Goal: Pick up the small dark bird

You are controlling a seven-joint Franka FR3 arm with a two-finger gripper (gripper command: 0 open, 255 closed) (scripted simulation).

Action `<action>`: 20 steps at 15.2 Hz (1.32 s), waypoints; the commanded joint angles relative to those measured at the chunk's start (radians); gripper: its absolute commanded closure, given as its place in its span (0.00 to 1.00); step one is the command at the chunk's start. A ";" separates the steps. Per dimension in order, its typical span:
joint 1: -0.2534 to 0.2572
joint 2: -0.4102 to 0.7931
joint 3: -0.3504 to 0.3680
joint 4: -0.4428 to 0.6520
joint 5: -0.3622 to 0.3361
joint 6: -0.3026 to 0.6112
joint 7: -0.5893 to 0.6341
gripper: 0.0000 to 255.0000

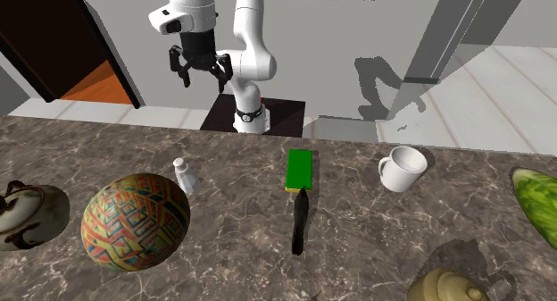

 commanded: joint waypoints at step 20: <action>0.081 0.535 0.224 0.186 0.114 0.372 0.281 0.00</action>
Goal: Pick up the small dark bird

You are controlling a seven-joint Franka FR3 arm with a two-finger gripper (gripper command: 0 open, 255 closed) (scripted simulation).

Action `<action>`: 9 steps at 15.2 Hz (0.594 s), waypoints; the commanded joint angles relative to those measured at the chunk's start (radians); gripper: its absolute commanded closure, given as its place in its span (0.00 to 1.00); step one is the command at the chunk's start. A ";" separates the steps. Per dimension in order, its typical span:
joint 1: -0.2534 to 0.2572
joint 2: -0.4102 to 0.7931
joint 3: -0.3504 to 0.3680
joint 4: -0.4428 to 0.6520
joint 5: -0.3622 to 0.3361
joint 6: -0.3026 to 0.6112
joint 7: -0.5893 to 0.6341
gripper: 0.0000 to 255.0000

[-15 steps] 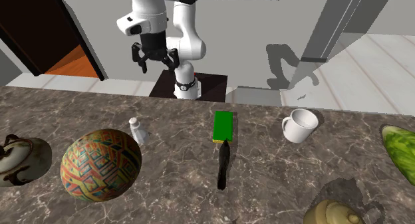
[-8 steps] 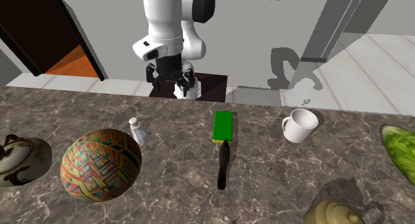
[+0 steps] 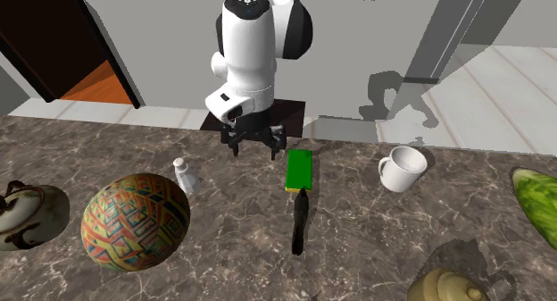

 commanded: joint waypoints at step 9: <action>0.046 0.356 0.088 0.266 -0.062 0.104 0.159 0.00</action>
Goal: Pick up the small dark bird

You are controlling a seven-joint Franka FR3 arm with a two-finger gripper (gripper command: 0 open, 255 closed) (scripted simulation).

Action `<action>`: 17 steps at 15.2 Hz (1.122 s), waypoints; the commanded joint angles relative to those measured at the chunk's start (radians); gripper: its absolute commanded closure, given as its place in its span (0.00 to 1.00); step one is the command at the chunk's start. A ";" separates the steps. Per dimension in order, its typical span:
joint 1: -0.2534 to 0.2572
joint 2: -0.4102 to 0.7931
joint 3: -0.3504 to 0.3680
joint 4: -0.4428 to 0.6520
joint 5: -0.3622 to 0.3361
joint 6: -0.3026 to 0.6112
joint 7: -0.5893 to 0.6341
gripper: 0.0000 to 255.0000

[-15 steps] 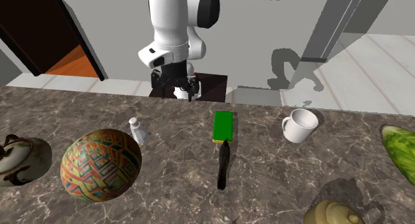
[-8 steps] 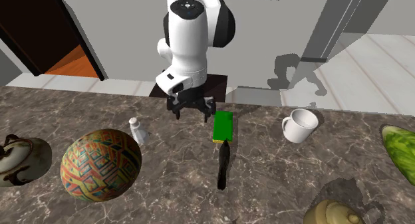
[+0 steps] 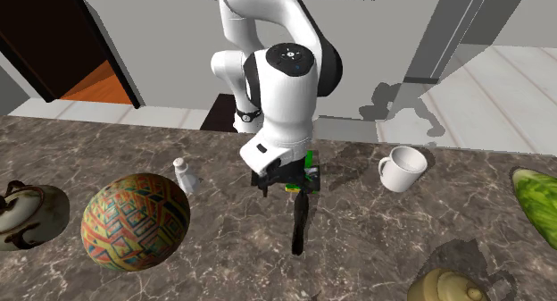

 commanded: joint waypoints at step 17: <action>0.039 0.183 0.017 0.079 -0.059 0.106 0.078 1.00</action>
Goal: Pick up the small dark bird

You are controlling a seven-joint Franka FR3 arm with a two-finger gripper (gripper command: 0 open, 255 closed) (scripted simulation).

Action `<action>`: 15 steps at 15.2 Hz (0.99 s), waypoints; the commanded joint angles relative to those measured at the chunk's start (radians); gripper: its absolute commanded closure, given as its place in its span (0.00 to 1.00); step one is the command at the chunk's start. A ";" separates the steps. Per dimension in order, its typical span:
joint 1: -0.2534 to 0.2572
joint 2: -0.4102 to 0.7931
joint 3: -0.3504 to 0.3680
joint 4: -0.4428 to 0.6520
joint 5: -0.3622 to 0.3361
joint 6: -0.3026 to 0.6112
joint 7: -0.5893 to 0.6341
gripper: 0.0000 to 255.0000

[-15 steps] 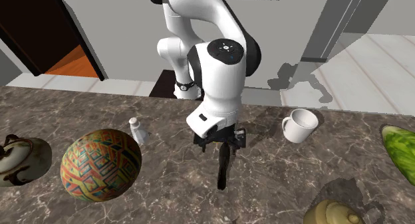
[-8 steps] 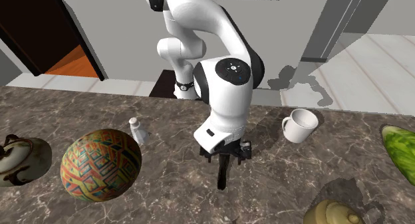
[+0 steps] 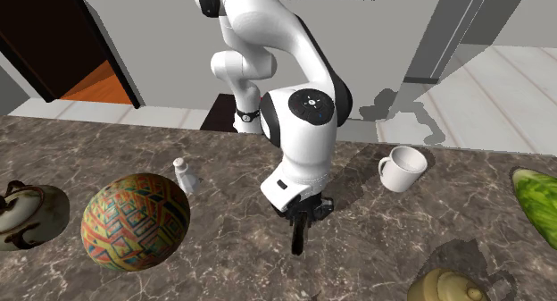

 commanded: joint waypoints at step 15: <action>-0.003 -0.038 0.004 0.075 0.018 -0.111 -0.012 1.00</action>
